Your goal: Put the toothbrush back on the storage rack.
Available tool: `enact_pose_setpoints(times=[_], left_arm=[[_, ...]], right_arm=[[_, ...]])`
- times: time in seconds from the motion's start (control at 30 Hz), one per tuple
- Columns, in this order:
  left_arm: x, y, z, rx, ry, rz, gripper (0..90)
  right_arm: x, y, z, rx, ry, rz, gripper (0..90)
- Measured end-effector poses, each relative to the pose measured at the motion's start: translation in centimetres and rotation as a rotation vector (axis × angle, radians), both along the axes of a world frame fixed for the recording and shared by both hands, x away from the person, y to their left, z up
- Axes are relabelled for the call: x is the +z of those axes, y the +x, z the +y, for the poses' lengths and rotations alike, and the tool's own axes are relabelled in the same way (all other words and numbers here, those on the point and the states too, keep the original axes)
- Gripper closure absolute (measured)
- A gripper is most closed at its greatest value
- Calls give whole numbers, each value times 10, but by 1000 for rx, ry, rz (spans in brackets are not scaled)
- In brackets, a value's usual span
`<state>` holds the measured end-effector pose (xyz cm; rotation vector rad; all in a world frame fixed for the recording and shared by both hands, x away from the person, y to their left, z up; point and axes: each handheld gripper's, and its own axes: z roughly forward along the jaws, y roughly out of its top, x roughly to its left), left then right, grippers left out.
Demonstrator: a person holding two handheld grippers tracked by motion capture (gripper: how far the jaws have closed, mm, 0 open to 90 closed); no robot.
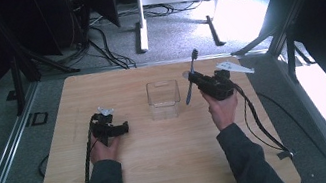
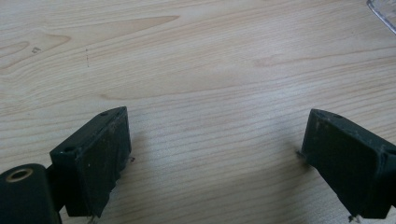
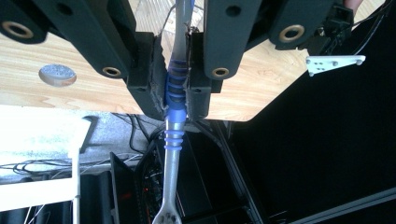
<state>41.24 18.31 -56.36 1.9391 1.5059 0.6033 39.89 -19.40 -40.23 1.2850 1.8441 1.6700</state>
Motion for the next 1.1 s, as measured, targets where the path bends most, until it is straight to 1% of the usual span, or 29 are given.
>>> enact_pose_setpoints(times=[0.2,0.33,0.5,0.7,1.1], left_arm=[[0,0,0,0,0,0,83],[0,0,0,0,0,0,83],[0,0,0,0,0,0,83],[0,0,0,0,0,0,83],[0,0,0,0,0,0,82]], right_arm=[[-2,4,1,1,12,-4,781],[-4,7,2,-5,11,3,781],[-6,11,3,-17,34,17,781],[-8,15,4,-21,51,29,781],[-12,20,7,-30,77,37,781]])
